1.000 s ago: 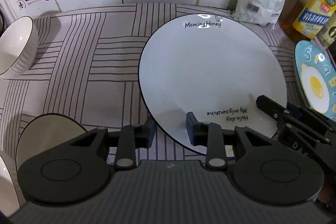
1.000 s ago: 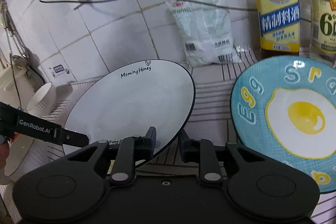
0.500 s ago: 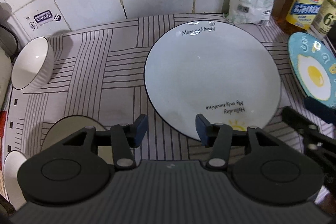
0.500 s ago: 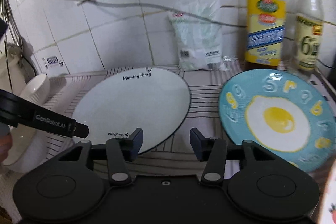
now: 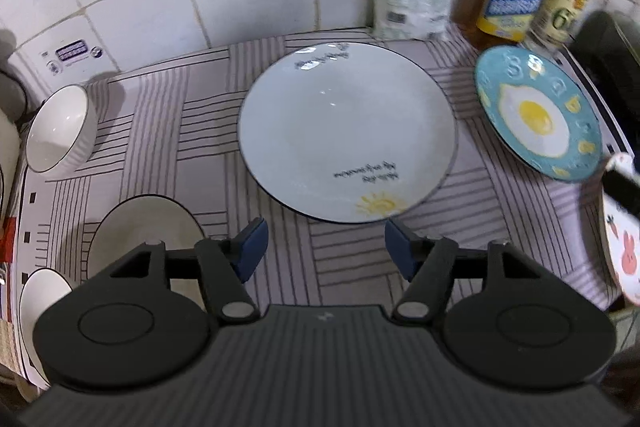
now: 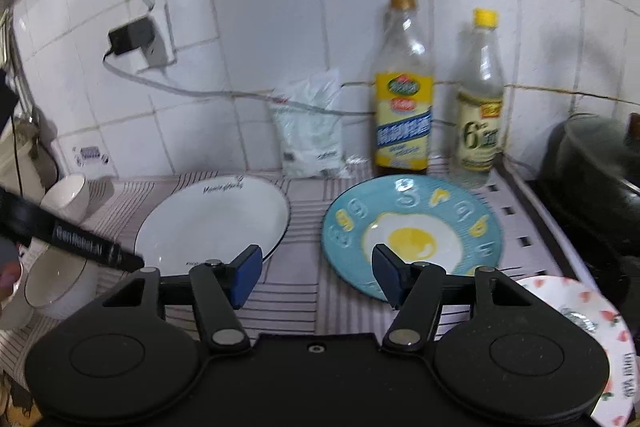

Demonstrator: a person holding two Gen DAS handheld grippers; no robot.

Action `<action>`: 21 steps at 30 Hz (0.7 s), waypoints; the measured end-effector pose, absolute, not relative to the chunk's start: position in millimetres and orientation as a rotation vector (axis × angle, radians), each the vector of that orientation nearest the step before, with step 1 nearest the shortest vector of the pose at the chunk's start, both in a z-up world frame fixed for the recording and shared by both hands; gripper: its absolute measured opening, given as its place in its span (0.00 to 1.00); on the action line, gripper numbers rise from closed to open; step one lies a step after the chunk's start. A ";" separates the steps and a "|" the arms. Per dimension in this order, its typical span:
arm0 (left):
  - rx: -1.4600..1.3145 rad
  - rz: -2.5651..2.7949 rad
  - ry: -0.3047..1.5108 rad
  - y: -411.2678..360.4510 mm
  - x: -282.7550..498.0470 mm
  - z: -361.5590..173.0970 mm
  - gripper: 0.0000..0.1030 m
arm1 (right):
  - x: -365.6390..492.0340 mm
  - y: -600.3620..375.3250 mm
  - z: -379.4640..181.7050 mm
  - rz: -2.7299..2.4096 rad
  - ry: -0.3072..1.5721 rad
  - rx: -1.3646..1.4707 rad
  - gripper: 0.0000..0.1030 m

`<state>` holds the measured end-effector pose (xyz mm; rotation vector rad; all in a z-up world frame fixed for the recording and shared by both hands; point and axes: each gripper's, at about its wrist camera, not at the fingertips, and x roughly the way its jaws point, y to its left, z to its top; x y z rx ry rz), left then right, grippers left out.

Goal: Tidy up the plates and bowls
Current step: 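Lower the white plate onto the cloth and open both grippers, then close both grippers on the rim of the blue Egg plate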

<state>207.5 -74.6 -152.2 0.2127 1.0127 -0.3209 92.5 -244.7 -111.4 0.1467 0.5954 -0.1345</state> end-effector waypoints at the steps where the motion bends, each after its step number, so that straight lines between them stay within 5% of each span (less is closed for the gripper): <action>1: 0.219 -0.328 1.013 -77.6 204.7 -151.7 0.63 | 89.6 -247.2 -107.8 -0.140 0.588 0.150 0.64; 10: 0.209 -0.394 0.995 -101.4 186.5 -140.0 0.66 | 71.7 -261.1 -81.3 -0.188 0.565 0.056 0.71; 14: 0.204 -0.420 0.977 -114.3 180.2 -132.5 0.70 | 69.4 -267.2 -81.8 -0.185 0.601 0.019 0.85; 21: 0.200 -0.446 0.976 -139.2 177.4 -134.3 0.76 | 72.5 -285.8 -97.6 -0.217 0.663 -0.038 0.86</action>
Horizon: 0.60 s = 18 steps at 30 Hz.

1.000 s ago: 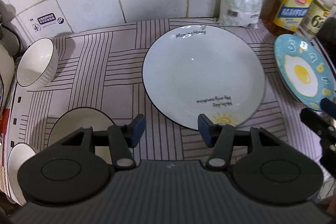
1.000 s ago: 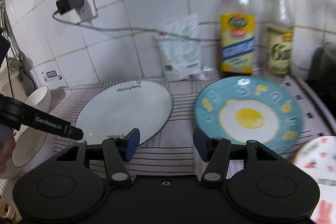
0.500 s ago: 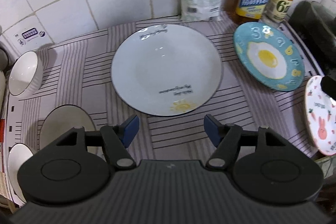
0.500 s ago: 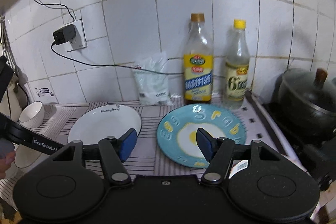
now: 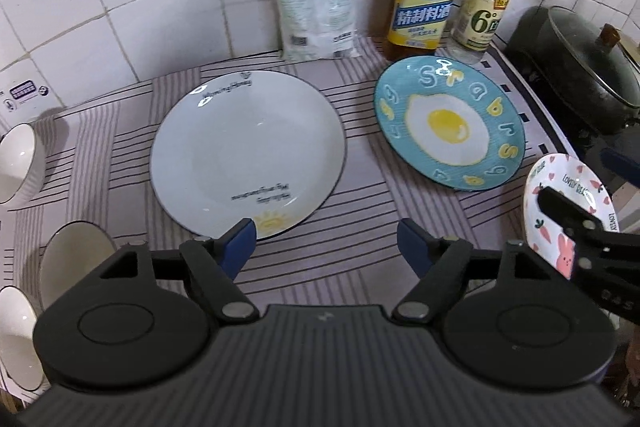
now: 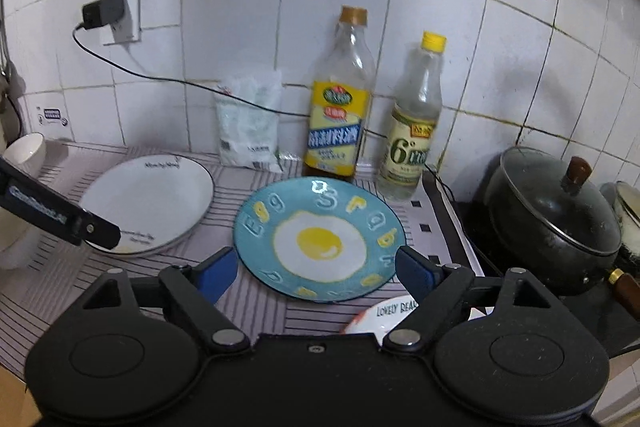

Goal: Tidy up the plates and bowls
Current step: 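Close both grippers on the rim of the blue Egg plate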

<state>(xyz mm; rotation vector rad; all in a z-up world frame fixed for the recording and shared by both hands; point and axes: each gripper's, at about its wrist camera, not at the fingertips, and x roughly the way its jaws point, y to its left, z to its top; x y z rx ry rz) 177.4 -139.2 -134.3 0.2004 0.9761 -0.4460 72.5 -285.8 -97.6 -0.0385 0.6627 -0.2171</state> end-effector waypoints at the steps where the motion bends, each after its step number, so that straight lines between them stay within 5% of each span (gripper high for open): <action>1: 0.197 -0.445 0.977 -141.8 177.8 -136.4 0.80 | 73.1 -289.4 -100.1 -0.216 0.665 -0.029 0.86; 3: 0.177 -0.442 0.972 -147.3 178.8 -140.9 0.88 | 76.2 -300.6 -107.6 -0.218 0.665 0.004 0.86; 12: 0.030 -0.438 0.939 -167.9 193.3 -174.4 0.89 | 109.0 -339.2 -144.9 -0.254 0.703 0.060 0.85; 18: -0.116 -0.439 0.951 -177.9 213.2 -196.1 0.88 | 134.5 -362.6 -168.1 -0.249 0.734 0.102 0.72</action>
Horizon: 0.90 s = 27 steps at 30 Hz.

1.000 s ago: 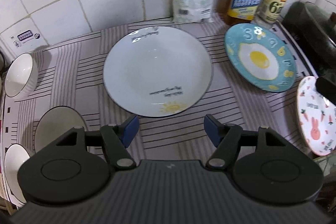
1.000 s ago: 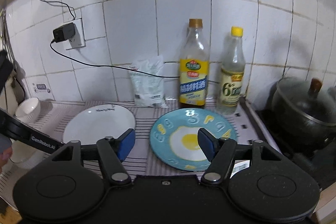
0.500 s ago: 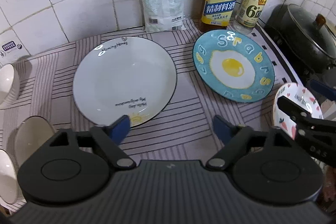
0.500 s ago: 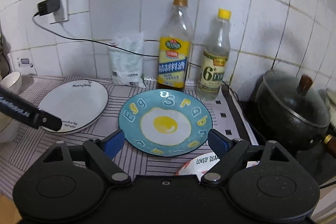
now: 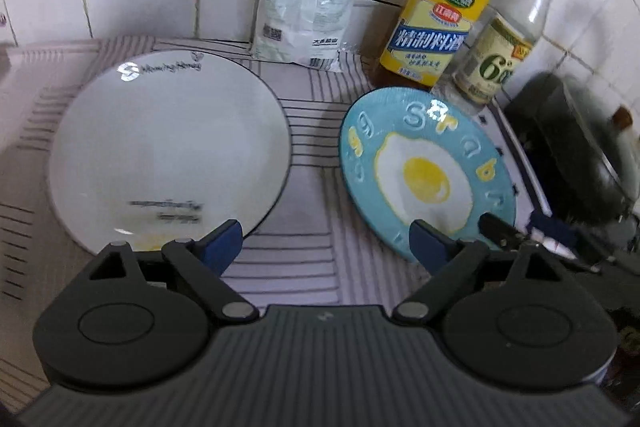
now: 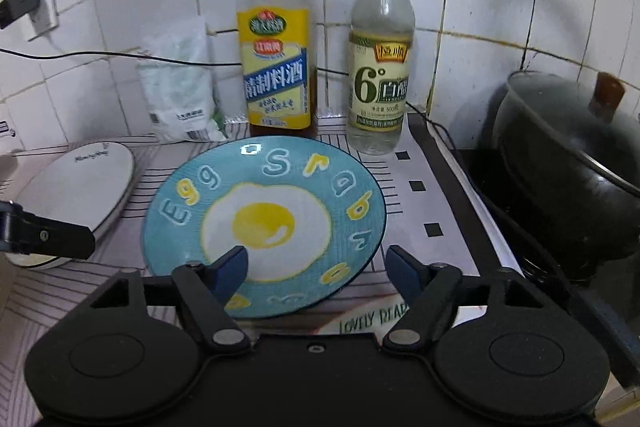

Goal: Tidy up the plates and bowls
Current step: 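Close both grippers on the rim of the blue Egg plate, then lift the blue plate with both grippers and carry it over the white plate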

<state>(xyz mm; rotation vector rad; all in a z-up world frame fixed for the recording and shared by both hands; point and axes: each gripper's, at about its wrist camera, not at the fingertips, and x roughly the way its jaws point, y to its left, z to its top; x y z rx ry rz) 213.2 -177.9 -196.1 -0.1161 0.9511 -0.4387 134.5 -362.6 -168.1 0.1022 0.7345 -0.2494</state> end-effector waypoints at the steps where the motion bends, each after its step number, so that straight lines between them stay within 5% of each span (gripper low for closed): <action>1: -0.137 -0.440 0.958 -180.8 216.3 -198.8 0.87 | 138.4 -365.8 -170.3 -0.255 0.741 0.103 0.70; 7: -0.093 -0.438 0.982 -204.5 224.1 -213.9 0.80 | 159.8 -387.9 -187.3 -0.288 0.789 0.131 0.60; 13: -0.103 -0.439 1.023 -209.3 232.5 -229.3 0.51 | 170.6 -400.4 -200.5 -0.268 0.806 0.175 0.40; 20: -0.196 -0.504 1.032 -208.2 236.1 -234.4 0.20 | 168.8 -408.6 -204.4 -0.264 0.782 0.240 0.34; 27: -0.208 -0.503 1.005 -220.4 241.4 -245.3 0.20 | 165.8 -416.3 -209.1 -0.262 0.751 0.349 0.34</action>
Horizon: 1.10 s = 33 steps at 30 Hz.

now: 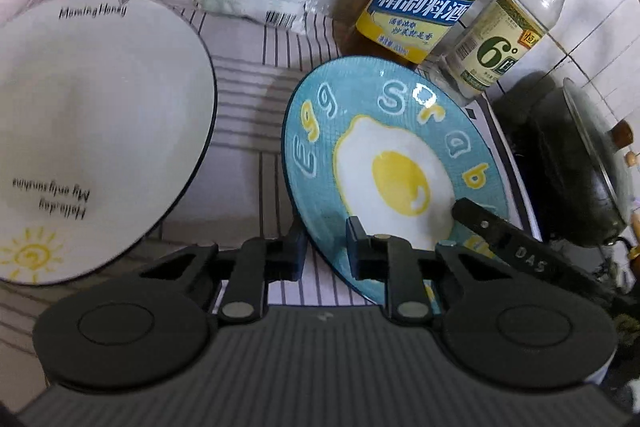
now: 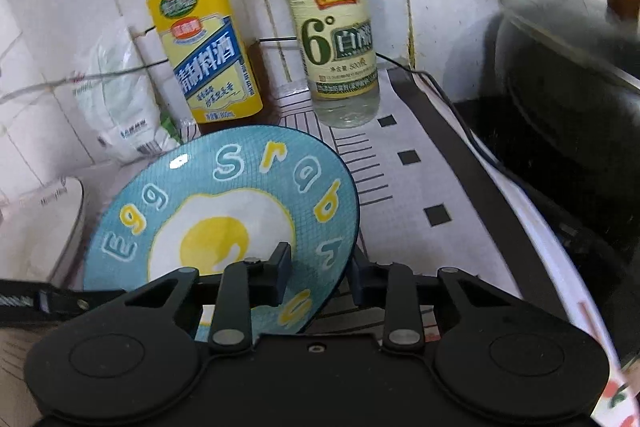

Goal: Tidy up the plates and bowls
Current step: 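Lift the blue plate with both grippers and carry it over the white plate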

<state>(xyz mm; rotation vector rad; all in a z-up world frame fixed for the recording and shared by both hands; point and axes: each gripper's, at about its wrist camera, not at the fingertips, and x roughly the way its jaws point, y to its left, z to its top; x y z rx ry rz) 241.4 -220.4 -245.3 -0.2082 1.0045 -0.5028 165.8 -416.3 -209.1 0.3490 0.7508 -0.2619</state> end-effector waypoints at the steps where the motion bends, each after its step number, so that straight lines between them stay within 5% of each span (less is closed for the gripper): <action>1: -0.207 -0.498 0.995 -220.9 240.0 -245.3 0.20 | 165.7 -417.8 -209.7 -0.262 0.747 0.368 0.34; 14: -0.107 -0.522 0.948 -217.5 232.4 -218.8 0.19 | 158.5 -415.0 -200.5 -0.273 0.702 0.365 0.22; 33: -0.022 -0.545 0.853 -133.5 185.1 -156.5 0.19 | 126.4 -352.6 -149.6 -0.135 0.635 0.386 0.22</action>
